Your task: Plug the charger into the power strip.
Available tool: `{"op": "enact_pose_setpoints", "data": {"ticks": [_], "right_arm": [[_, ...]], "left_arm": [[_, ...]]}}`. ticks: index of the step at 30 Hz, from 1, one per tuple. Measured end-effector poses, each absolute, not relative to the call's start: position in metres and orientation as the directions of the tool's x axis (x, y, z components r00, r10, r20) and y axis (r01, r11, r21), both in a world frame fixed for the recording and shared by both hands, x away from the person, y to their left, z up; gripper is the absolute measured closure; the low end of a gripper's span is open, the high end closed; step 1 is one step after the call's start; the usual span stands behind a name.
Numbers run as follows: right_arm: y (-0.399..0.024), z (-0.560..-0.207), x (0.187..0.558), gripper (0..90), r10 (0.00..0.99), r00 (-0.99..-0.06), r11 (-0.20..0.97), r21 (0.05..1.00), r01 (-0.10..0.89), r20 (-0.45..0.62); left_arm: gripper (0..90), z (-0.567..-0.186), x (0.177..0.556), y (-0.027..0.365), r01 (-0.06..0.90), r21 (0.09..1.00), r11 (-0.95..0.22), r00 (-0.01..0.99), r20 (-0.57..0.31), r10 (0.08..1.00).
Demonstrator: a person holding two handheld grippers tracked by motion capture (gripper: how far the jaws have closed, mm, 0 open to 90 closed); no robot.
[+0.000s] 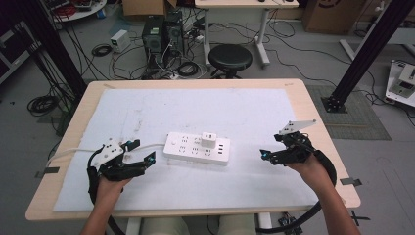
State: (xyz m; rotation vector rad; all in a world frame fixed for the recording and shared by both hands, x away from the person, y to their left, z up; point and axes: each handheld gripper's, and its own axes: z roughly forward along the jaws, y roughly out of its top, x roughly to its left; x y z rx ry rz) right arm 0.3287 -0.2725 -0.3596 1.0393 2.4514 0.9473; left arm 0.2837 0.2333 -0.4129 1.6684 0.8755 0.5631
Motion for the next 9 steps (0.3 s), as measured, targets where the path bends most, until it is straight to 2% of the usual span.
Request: {"op": "enact_pose_setpoints", "data": {"ticks": [9], "right_arm": [[-0.2752,-0.3627,0.3279,21.7,0.738,-0.674,0.499,0.687,0.528,-0.018]], "left_arm": [[23.8,-0.4152,0.2843,0.2353,0.263,0.959,-0.109,0.608,-0.077,0.790]]}}
